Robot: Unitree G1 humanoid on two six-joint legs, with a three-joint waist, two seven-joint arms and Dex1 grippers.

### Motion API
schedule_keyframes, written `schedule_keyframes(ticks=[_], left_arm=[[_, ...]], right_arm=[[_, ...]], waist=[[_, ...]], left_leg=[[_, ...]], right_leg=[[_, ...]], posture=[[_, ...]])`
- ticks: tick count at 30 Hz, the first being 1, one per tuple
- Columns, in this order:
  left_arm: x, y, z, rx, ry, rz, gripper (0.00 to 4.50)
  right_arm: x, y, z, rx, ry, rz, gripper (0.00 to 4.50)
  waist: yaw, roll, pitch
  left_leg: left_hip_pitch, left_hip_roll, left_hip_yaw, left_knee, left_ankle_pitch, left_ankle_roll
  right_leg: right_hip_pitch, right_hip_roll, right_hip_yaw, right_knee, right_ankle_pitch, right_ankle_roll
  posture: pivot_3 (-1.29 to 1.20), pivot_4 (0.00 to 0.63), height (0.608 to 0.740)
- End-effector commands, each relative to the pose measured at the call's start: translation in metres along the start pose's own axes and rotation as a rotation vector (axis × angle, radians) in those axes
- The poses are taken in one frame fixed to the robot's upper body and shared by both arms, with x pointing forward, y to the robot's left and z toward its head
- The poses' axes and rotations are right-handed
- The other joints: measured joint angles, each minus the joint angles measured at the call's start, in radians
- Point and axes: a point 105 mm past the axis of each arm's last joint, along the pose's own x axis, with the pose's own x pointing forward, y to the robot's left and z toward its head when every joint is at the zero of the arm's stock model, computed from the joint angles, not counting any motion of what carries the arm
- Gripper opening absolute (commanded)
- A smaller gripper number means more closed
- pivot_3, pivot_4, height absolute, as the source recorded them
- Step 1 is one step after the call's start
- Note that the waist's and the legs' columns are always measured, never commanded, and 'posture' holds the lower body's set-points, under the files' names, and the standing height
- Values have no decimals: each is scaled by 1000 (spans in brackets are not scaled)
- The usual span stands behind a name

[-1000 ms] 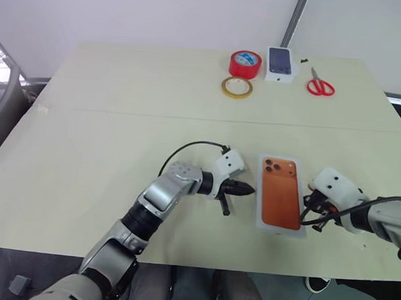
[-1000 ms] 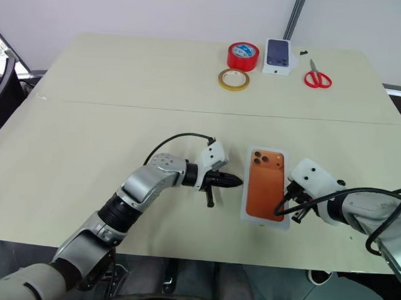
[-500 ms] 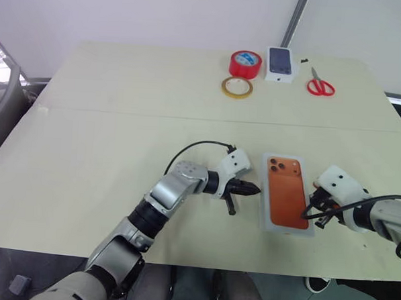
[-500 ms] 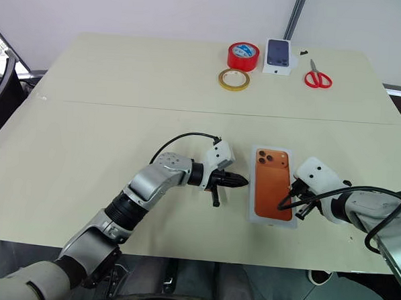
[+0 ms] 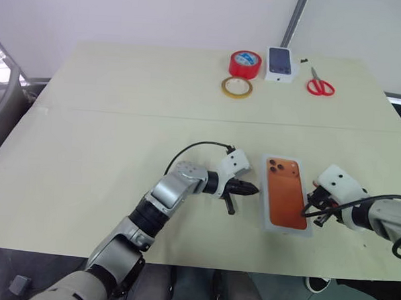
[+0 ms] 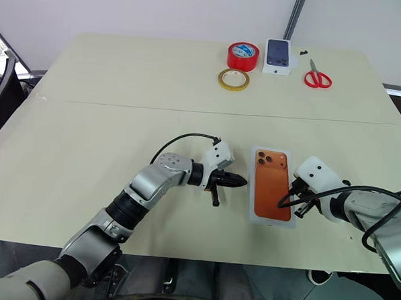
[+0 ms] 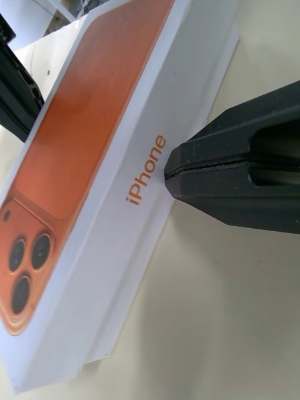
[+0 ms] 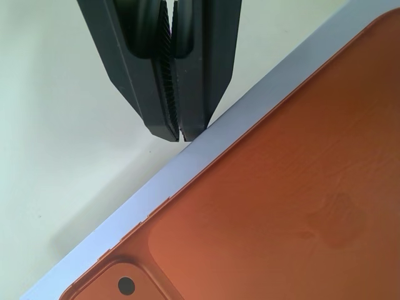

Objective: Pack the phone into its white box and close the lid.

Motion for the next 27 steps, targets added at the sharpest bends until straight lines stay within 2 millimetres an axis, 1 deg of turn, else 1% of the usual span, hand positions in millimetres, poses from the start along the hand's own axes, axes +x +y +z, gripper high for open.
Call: schedule_keyframes(ticks=[1, 3, 5, 7, 9, 12, 15, 17, 20, 22, 25, 27], left_arm=[[-3, 5, 7, 18, -18, 20, 0], [-6, 8, 7, 11, -21, 30, 0], [-12, 11, 11, -1, -42, 40, 0], [-19, 16, 21, -9, -82, 55, 0], [-24, 20, 36, -9, -128, 69, 0], [-22, 26, 51, 8, -156, 88, 0], [-11, 22, 61, 37, -166, 69, 0], [-6, 22, 64, 50, -163, 64, 0], [8, 22, 57, 116, -101, 81, 0], [14, 22, 50, 135, -64, 82, 0], [19, 21, 35, 168, 10, 79, 0], [20, 23, 25, 176, 55, 83, 0]], right_arm=[[-5, -7, 6, -23, -24, -33, 113], [-7, -9, 6, -29, -21, -42, 113], [-13, -14, 5, -51, -15, -57, 113], [-21, -18, 7, -69, -24, -66, 113], [-29, -19, 11, -83, -46, -51, 113], [-38, -7, 15, -98, -81, 19, 113], [-41, 18, 16, -99, -108, 127, 113], [-41, 28, 14, -104, -109, 163, 113], [-35, 43, 10, -79, -101, 187, 113], [-31, 48, 5, -64, -87, 189, 113], [-24, 57, -3, -41, -59, 194, 113], [-21, 58, -6, -37, -49, 190, 113]], waist=[[0, 0, 0], [0, 0, 0], [1, 0, 0], [0, 0, 0], [2, 0, 0], [3, 0, 0], [2, 0, 0], [1, 0, 0], [-1, 0, 0], [0, 0, 0], [0, 0, 0], [0, -1, -1]], left_leg=[[0, 0, 0, 0, 0, 0], [0, 0, 0, 0, 0, 0], [0, 0, 0, 0, 0, 0], [0, 0, 0, 0, 0, 0], [0, 0, 0, 0, 0, 0], [0, 0, 0, 0, 0, 0], [0, 0, 0, 0, 0, 0], [0, 0, 0, 0, 0, 0], [1, 0, 0, 0, 0, 0], [1, 0, 0, 0, 0, 0], [1, 0, 0, 0, 0, 0], [1, 0, 0, 0, 0, 0]], right_leg=[[0, 0, 0, 0, 0, 0], [0, 0, 0, 0, 0, 0], [0, 0, 0, 0, 0, 0], [0, 0, 0, 0, 0, 0], [0, 0, 0, 0, 0, 0], [0, 0, 0, 0, 0, 0], [1, 0, 0, 0, 0, 0], [1, 0, 0, 0, 0, 0], [1, 1, 0, 0, 0, 0], [1, 1, 0, 0, 0, 0], [1, 1, 0, 0, 0, 0], [1, 1, 0, 0, 0, 0]], posture=[[0, 150, 740], [0, 150, 740], [0, 150, 740], [0, 150, 740], [0, 150, 740], [0, 150, 740], [0, 150, 740], [0, 150, 740], [0, 150, 740], [0, 150, 740], [0, 150, 740], [0, 150, 740]])
